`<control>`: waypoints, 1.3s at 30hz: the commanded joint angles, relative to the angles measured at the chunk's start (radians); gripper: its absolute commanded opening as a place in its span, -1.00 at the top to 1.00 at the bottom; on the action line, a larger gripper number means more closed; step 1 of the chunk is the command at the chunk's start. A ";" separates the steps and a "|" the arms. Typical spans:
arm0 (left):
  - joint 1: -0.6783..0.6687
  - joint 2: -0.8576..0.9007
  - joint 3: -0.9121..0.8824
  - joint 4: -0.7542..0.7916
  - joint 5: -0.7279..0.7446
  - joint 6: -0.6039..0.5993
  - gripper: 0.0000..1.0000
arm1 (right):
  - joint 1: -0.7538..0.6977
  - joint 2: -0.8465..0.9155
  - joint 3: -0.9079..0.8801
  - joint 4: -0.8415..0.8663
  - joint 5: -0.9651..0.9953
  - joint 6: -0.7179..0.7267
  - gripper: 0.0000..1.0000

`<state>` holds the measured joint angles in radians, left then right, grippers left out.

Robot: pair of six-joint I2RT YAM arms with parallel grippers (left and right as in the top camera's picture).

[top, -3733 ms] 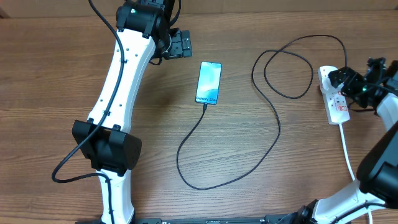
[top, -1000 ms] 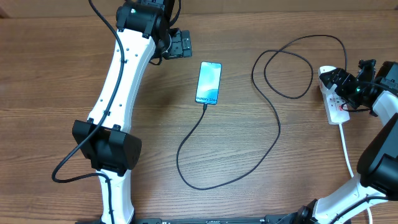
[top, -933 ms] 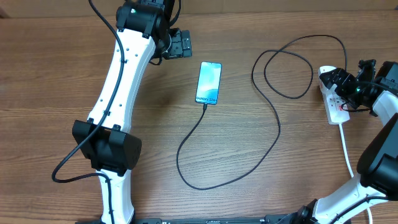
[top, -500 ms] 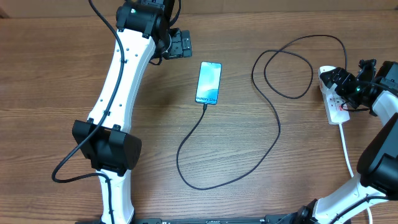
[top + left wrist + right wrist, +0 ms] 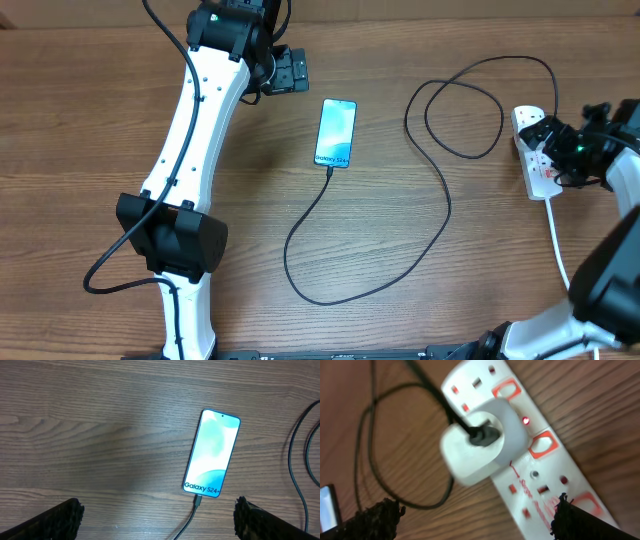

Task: Plug charger to phone and switch on socket
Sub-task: 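Lift the right gripper up off the power strip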

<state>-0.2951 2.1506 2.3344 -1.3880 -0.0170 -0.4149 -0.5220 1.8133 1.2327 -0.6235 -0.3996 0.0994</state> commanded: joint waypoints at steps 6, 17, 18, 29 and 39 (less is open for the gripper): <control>-0.008 0.009 -0.002 0.001 -0.013 0.011 -1.00 | 0.005 -0.386 -0.001 -0.108 0.065 0.005 -1.00; -0.008 0.009 -0.002 0.001 -0.013 0.011 -1.00 | 0.005 -0.506 -0.001 -0.121 0.047 0.005 -1.00; -0.008 0.009 -0.002 0.001 -0.013 0.011 -1.00 | 0.005 -0.505 -0.001 -0.121 0.047 0.005 -1.00; -0.008 0.009 -0.002 0.001 -0.013 0.011 -1.00 | 0.005 -0.504 -0.001 -0.120 0.047 0.005 -1.00; -0.008 0.009 -0.002 0.001 -0.013 0.011 -1.00 | 0.005 -0.504 -0.001 -0.120 0.047 0.005 -1.00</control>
<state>-0.2951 2.1506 2.3344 -1.3880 -0.0196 -0.4149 -0.5220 1.3083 1.2331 -0.7486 -0.3511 0.1043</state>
